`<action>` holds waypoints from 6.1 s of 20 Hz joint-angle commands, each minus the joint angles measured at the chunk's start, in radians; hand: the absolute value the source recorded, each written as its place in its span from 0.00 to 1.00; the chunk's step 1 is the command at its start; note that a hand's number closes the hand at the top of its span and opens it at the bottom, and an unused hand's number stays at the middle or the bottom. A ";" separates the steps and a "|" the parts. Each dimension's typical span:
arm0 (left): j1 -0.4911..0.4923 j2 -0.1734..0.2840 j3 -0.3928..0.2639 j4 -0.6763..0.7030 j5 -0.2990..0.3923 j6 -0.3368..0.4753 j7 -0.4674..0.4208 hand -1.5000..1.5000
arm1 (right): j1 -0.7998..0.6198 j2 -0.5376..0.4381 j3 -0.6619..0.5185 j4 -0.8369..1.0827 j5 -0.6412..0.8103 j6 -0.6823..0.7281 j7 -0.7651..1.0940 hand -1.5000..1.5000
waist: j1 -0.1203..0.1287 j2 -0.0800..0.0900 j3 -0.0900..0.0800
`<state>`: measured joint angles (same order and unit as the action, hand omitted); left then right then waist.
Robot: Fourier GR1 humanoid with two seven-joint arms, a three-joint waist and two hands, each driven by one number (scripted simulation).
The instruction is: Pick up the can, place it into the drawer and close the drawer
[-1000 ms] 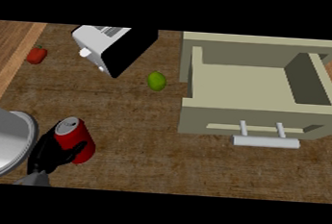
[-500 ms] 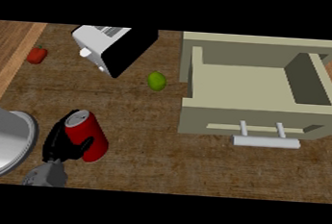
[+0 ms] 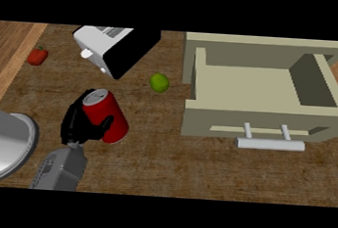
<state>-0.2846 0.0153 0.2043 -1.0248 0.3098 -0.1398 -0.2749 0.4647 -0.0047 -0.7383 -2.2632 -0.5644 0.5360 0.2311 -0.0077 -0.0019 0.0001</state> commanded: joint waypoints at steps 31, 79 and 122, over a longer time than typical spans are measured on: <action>-0.586 -0.015 -0.286 -0.185 -0.053 0.579 0.450 1.00 | -0.043 0.001 0.076 -0.001 0.050 -0.082 0.023 0.00 | -0.008 0.004 0.000; -1.137 -0.015 -0.782 0.549 0.571 0.920 0.208 0.00 | -0.118 -0.046 0.070 0.012 0.019 -0.056 0.049 0.00 | -0.095 0.019 0.003; -1.143 -0.015 -0.814 0.506 0.741 0.964 0.051 0.00 | -0.575 -0.070 0.616 0.167 1.266 -0.240 -0.285 0.00 | 0.019 0.010 0.001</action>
<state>-1.4248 0.0000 -0.6015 -0.5027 1.0557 0.8025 -0.2595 -0.0572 -0.0910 -0.2171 -2.2242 0.5276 0.3866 0.0134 -0.0017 0.0114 0.0002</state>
